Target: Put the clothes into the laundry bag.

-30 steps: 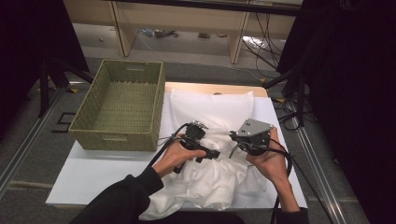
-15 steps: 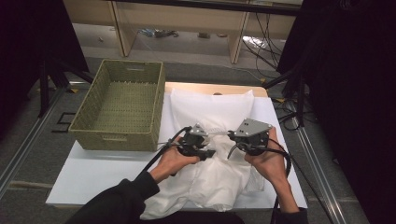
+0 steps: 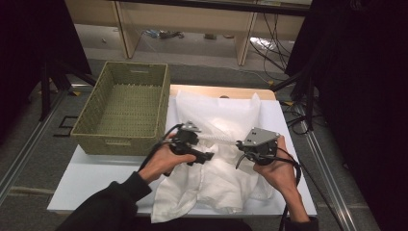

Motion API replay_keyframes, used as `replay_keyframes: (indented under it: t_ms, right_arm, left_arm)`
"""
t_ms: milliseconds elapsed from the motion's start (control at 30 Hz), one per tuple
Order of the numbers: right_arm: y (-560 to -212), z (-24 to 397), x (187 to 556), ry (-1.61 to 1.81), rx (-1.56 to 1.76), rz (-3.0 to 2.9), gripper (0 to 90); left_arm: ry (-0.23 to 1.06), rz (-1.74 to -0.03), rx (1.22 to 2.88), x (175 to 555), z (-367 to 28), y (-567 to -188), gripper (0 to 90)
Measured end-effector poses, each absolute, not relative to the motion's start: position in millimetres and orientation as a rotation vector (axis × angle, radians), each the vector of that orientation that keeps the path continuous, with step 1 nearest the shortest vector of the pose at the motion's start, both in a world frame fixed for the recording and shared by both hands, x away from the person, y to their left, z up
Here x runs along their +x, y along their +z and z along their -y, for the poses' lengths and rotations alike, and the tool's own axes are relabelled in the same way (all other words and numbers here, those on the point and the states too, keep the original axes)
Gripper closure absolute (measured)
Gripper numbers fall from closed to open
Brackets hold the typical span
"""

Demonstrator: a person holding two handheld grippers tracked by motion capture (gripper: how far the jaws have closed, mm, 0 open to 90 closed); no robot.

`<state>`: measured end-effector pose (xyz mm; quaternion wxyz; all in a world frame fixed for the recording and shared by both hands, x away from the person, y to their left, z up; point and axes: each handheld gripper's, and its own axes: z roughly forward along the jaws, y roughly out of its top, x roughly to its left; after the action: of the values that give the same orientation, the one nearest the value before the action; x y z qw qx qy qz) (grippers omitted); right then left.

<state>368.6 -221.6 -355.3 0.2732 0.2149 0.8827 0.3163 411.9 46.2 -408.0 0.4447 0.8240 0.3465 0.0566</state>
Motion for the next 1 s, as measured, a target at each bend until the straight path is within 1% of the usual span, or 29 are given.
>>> replay_keyframes:
  t_ms: [67,133,167,233,300,333,367,400,433,467,500,533,567,600,633,667,700,733,800,833,867,900,933,967,1000]
  right_arm:
    - [-354.7,220.1,368.7,0.85,0.577,-2.372,90.0]
    - [-353.2,217.9,367.2,0.851,0.588,-2.371,90.0]
    - [-352.6,217.1,366.6,0.851,0.593,-2.374,90.0]
    - [-351.7,215.7,367.4,0.852,0.584,-2.373,90.0]
    - [-352.0,215.1,369.3,0.854,0.562,-2.374,90.0]
    - [-352.5,214.9,369.1,0.854,0.57,-2.375,90.0]
    - [-353.8,215.1,370.2,0.855,0.562,-2.376,90.0]
    - [-355.1,214.9,369.8,0.851,0.577,-2.385,90.0]
    - [-356.7,214.5,369.3,0.851,0.597,-2.391,90.0]
    - [-358.2,214.1,370.0,0.847,0.591,-2.393,90.0]
    - [-359.4,213.8,371.5,0.848,0.564,-2.39,90.0]
    - [-359.9,213.1,371.5,0.851,0.563,-2.392,90.0]
    - [-359.8,212.2,370.0,0.852,0.594,-2.396,90.0]
    - [-359.0,211.8,369.7,0.853,0.591,-2.393,90.0]
    - [-357.9,211.4,370.5,0.857,0.561,-2.392,90.0]
    - [-356.7,210.7,369.2,0.856,0.566,-2.394,90.0]
    - [-355.6,210.3,368.1,0.856,0.582,-2.388,90.0]
    - [-354.7,210.3,367.5,0.856,0.579,-2.394,90.0]
    - [-354.0,211.8,367.6,0.857,0.568,-2.377,90.0]
    - [-353.8,212.9,367.0,0.857,0.572,-2.386,90.0]
    - [-353.7,214.6,368.0,0.862,0.558,-2.377,90.0]
    - [-353.7,216.0,368.0,0.865,0.561,-2.377,90.0]
    - [-353.7,217.1,367.5,0.862,0.574,-2.378,90.0]
    - [-354.0,217.9,367.5,0.865,0.589,-2.371,90.0]
    - [-354.1,218.2,367.6,0.864,0.593,-2.372,90.0]
  left_arm:
    - [0.139,-0.929,2.067,411.7,-64.9,-409.9,15.4]
    - [0.149,-0.943,2.093,414.3,-73.3,-418.1,15.8]
    - [0.113,-0.962,2.096,418.4,-74.6,-427.5,15.9]
    - [0.046,-1.021,2.086,427.9,-70.9,-444.1,15.3]
    - [0.055,-1.036,2.098,433.2,-62.0,-455.1,12.6]
    - [0.045,-1.009,2.094,435.7,-57.1,-458.5,10.4]
    - [-0.021,-1.019,2.028,438.3,-53.1,-461.1,12.7]
    - [-0.14,-1.035,1.984,441.4,-52.8,-461.8,22.7]
    - [-0.222,-1.043,1.948,442.6,-52.0,-462.6,35.4]
    - [-0.228,-1.023,1.945,440.0,-49.2,-461.7,46.7]
    - [-0.192,-0.987,1.958,433.6,-45.0,-458.2,56.7]
    - [-0.161,-0.953,1.98,426.5,-40.1,-453.4,63.2]
    - [-0.14,-0.941,1.991,419.8,-35.8,-447.7,67.3]
    - [-0.137,-0.936,1.992,414.0,-32.0,-442.4,69.5]
    - [-0.131,-0.929,1.99,409.5,-28.6,-438.3,69.6]
    - [-0.12,-0.925,1.996,407.5,-26.5,-435.3,69.2]
    - [-0.091,-0.935,2.012,406.3,-24.7,-433.2,66.7]
    - [-0.056,-0.948,2.04,405.8,-24.4,-432.4,59.9]
    - [-0.019,-0.969,2.123,405.0,-29.4,-431.6,40.7]
    - [-0.007,-0.972,2.157,403.5,-35.4,-430.7,33.0]
    - [0.015,-0.961,2.179,400.8,-42.4,-429.8,29.8]
    - [0.014,-0.96,2.191,397.3,-48.7,-429.6,29.3]
    - [-0.014,-0.945,2.23,395.8,-56.4,-429.9,27.7]
    - [-0.075,-0.999,2.177,390.3,-56.0,-433.6,24.8]
    - [-0.119,-0.957,2.22,388.2,-58.4,-436.7,23.7]
